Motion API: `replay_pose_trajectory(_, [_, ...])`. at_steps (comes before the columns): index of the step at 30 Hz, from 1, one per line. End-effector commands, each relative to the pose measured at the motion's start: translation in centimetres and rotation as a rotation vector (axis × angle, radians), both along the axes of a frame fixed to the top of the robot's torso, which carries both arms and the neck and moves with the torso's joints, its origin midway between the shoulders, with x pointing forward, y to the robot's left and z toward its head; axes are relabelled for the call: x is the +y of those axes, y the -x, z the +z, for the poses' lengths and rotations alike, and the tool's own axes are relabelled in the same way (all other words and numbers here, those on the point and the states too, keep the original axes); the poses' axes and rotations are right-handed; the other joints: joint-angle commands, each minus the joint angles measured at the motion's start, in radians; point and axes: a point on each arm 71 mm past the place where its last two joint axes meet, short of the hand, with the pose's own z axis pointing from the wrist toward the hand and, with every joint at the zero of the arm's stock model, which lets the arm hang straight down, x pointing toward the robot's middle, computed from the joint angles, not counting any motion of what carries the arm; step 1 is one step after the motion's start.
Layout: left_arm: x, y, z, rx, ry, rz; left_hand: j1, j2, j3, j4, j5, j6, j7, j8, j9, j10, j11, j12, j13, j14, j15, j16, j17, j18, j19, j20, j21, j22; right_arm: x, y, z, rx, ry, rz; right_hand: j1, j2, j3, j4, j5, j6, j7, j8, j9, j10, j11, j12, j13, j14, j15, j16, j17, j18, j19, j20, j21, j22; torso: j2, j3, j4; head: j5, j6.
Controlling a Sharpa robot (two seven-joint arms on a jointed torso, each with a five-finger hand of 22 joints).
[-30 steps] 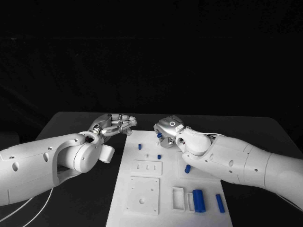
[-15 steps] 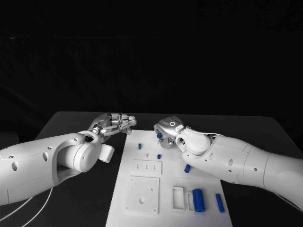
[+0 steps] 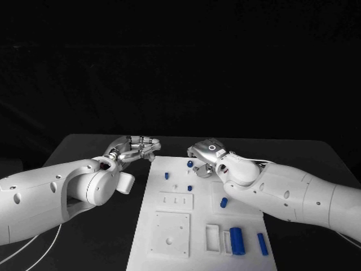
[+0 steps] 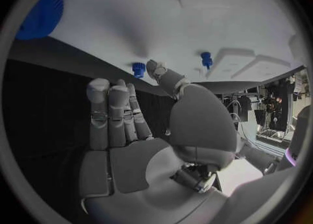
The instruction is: Assemble the parts on the task board
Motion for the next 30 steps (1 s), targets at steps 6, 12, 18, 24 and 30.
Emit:
replay_pose_trajectory(6, [0.2, -0.1, 0.2, -0.012, -0.001, 0.003, -0.002, -0.011, 0.005, -0.001, -0.003, -0.003, 0.004, -0.006, -0.001, -0.002, 0.005, -0.005, -0.001, -0.008, 0.001, 0.004, -0.001, 0.012, 0.0, -0.003, 0.005, 0.015, -3.2, 0.3, 4.2, 0.024, -0.144, -0.014, -0.01, -0.008, -0.017, 0.012, 0.004, 0.01, 0.016, 0.003, 0.002, 0.095, -0.029, 0.049, 0.022, 0.006, -0.025, 0.003, -0.006, 0.103, 0.007, 0.003, -0.004, 0.003, -0.004, 0.0029, -0.0061, -0.004, 0.02])
replay_pose_trajectory(12, [0.7, -0.3, 0.2, -0.014, -0.003, 0.014, -0.002, -0.01, 0.006, -0.001, -0.003, -0.003, 0.004, -0.006, -0.001, -0.002, 0.005, -0.005, -0.001, -0.008, 0.001, 0.004, -0.001, 0.013, 0.0, -0.003, 0.005, 0.015, -7.4, 0.1, 5.2, 0.088, -0.101, -0.042, -0.009, 0.001, -0.019, 0.044, 0.0, 0.024, 0.005, 0.016, 0.007, 0.21, -0.078, 0.118, 0.087, 0.014, -0.07, 0.021, -0.002, 0.103, 0.018, -0.008, 0.007, 0.012, -0.01, 0.0019, -0.0195, -0.013, 0.034])
replay_pose_trajectory(18, [0.9, -0.5, 0.2, -0.015, -0.005, 0.02, -0.001, -0.011, 0.006, -0.001, -0.003, -0.003, 0.004, -0.006, -0.001, -0.002, 0.006, -0.005, -0.001, -0.008, 0.001, 0.004, -0.001, 0.013, -0.001, -0.003, 0.005, 0.015, -10.0, -0.2, 4.8, 0.18, -0.133, -0.101, -0.001, -0.001, -0.099, 0.046, 0.004, 0.016, -0.023, 0.013, 0.01, 0.13, -0.124, 0.692, 0.656, 0.012, -0.107, 0.038, 0.004, 0.103, 0.022, -0.021, 0.005, 0.014, -0.015, 0.0055, -0.0345, -0.008, 0.035])
replay_pose_trajectory(24, [0.9, -0.5, 0.2, -0.016, -0.005, 0.019, -0.001, -0.01, 0.006, -0.001, -0.003, -0.002, 0.004, -0.006, -0.001, -0.002, 0.006, -0.005, -0.001, -0.009, 0.001, 0.004, -0.001, 0.013, -0.001, -0.002, 0.006, 0.015, -11.0, -0.5, 4.1, 0.199, -0.132, -0.127, -0.012, 0.005, -0.104, 0.042, 0.016, 0.015, -0.015, 0.005, 0.004, 0.006, -0.118, 1.048, 0.967, 0.007, -0.11, 0.126, 0.082, 0.103, 0.03, -0.033, 0.066, 0.027, -0.015, 0.0125, -0.0395, -0.006, 0.034])
replay_pose_trajectory(30, [0.9, -0.6, 0.2, -0.015, -0.006, 0.02, -0.001, -0.01, 0.007, -0.001, -0.003, -0.002, 0.004, -0.006, -0.001, -0.002, 0.006, -0.005, -0.001, -0.009, 0.001, 0.004, -0.001, 0.013, -0.001, -0.002, 0.006, 0.015, -11.2, -1.0, 2.3, 0.255, -0.131, -0.149, -0.021, 0.012, -0.107, 0.038, 0.037, 0.002, -0.015, -0.002, 0.002, 0.005, -0.118, 1.119, 1.017, -0.008, -0.11, 0.16, 0.137, 0.103, 0.025, -0.046, 0.119, 0.025, -0.014, 0.0122, -0.036, -0.008, 0.031])
